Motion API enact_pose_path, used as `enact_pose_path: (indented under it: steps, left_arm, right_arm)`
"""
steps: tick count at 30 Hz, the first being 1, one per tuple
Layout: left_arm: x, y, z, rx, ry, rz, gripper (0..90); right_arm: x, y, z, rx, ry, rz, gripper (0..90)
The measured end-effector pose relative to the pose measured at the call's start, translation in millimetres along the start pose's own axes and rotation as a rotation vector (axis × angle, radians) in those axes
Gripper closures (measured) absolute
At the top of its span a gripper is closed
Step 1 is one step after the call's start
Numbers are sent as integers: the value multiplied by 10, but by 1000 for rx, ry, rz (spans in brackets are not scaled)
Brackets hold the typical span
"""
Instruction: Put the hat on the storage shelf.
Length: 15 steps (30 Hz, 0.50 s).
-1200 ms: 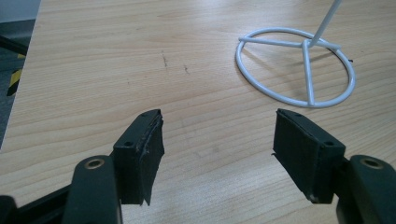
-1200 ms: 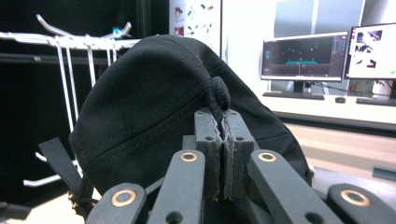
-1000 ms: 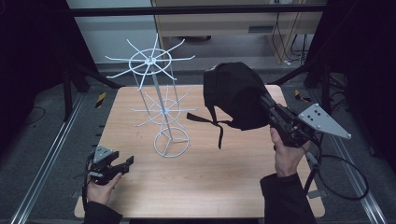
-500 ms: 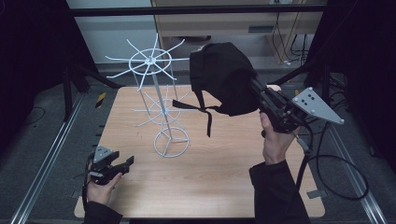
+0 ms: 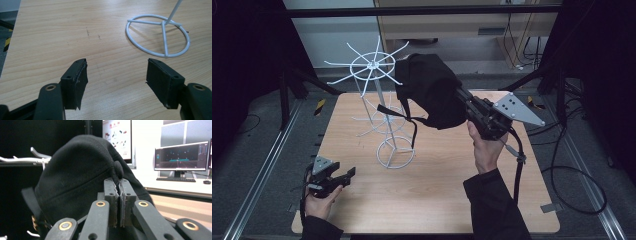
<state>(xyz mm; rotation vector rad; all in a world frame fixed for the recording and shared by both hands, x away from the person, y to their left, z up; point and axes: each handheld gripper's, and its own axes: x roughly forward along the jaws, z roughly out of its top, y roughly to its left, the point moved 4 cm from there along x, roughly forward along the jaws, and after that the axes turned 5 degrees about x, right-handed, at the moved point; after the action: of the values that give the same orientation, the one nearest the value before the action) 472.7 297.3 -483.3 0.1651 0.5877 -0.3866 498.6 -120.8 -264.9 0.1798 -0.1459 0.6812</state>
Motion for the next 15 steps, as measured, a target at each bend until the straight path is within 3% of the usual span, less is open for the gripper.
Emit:
enact_pose_path:
  steps: [15]
  left_arm:
    - [11,-13,-1,-2,3,-3,327]
  right_arm:
    - [71,-25,-355,12,106,9,828]
